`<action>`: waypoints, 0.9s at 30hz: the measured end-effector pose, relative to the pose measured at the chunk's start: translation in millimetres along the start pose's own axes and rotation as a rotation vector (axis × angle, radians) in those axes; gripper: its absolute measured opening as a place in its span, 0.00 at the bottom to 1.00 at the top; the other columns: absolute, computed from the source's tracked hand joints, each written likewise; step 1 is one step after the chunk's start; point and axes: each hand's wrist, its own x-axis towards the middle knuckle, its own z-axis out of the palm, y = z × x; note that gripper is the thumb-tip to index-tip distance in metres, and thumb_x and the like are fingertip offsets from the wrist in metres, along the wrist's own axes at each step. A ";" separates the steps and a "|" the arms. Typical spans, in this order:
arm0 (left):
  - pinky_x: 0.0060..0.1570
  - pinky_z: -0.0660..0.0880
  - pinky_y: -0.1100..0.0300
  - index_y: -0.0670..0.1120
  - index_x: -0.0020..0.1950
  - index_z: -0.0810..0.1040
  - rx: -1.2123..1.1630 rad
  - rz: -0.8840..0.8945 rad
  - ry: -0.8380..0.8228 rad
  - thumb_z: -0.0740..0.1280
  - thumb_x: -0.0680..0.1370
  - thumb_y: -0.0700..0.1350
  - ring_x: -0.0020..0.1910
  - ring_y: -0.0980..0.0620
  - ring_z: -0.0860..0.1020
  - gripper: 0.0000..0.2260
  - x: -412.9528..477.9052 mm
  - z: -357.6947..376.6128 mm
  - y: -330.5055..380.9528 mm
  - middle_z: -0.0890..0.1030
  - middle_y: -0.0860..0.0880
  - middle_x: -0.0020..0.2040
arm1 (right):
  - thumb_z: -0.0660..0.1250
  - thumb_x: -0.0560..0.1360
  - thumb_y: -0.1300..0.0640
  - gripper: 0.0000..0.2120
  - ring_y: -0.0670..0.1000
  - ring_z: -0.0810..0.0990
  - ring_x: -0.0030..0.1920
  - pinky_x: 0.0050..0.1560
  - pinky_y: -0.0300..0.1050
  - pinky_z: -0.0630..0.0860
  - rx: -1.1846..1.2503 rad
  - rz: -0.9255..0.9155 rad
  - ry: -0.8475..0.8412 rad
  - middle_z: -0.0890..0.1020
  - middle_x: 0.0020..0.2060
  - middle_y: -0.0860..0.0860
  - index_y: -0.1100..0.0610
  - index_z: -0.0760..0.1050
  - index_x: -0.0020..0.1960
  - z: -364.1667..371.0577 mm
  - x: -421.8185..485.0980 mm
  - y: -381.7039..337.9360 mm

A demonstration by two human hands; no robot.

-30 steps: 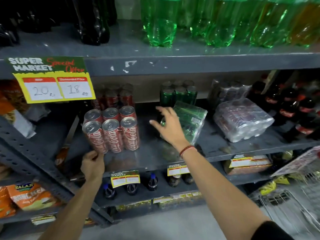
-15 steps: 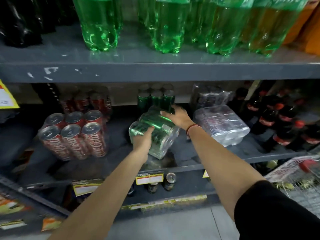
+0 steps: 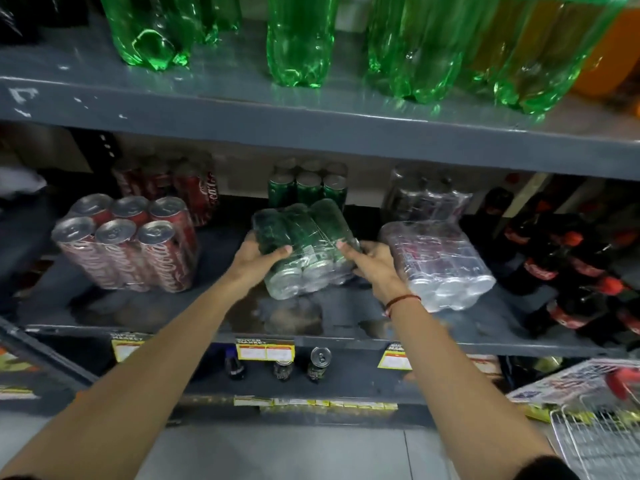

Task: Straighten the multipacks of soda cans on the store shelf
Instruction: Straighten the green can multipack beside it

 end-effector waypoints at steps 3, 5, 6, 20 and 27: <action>0.68 0.68 0.51 0.50 0.73 0.61 0.103 0.202 -0.090 0.75 0.69 0.48 0.65 0.49 0.74 0.36 -3.0 -9.1 -3.6 0.74 0.50 0.67 | 0.76 0.68 0.57 0.23 0.54 0.79 0.60 0.62 0.43 0.76 0.172 -0.091 -0.022 0.81 0.56 0.58 0.66 0.74 0.59 0.1 -16.6 30.0; 0.69 0.67 0.52 0.51 0.77 0.52 0.187 0.264 -0.053 0.75 0.70 0.46 0.68 0.51 0.71 0.43 -9.1 -8.8 -12.0 0.69 0.54 0.70 | 0.75 0.69 0.64 0.26 0.50 0.77 0.61 0.61 0.36 0.74 0.255 -0.135 0.001 0.79 0.58 0.57 0.67 0.70 0.63 8.4 -29.0 44.9; 0.69 0.67 0.51 0.49 0.78 0.49 0.229 0.286 -0.023 0.74 0.70 0.45 0.68 0.50 0.71 0.45 -13.1 -6.7 -15.8 0.69 0.54 0.70 | 0.74 0.68 0.67 0.25 0.48 0.77 0.60 0.60 0.35 0.74 0.292 -0.146 0.008 0.80 0.58 0.56 0.66 0.70 0.63 13.3 -32.3 52.1; 0.62 0.69 0.66 0.40 0.75 0.58 0.041 0.237 0.381 0.61 0.79 0.39 0.68 0.46 0.71 0.25 -60.1 27.7 -43.0 0.68 0.40 0.71 | 0.69 0.73 0.44 0.29 0.47 0.70 0.68 0.70 0.45 0.65 0.310 -0.177 0.036 0.72 0.67 0.51 0.55 0.66 0.69 1.5 -47.0 53.2; 0.69 0.57 0.63 0.47 0.76 0.55 -0.070 0.092 0.265 0.57 0.81 0.50 0.75 0.49 0.59 0.25 -102.4 101.0 -27.1 0.57 0.46 0.78 | 0.54 0.71 0.27 0.40 0.41 0.64 0.70 0.72 0.43 0.58 0.274 -0.112 -0.232 0.66 0.72 0.42 0.51 0.62 0.74 3.0 -6.2 -12.6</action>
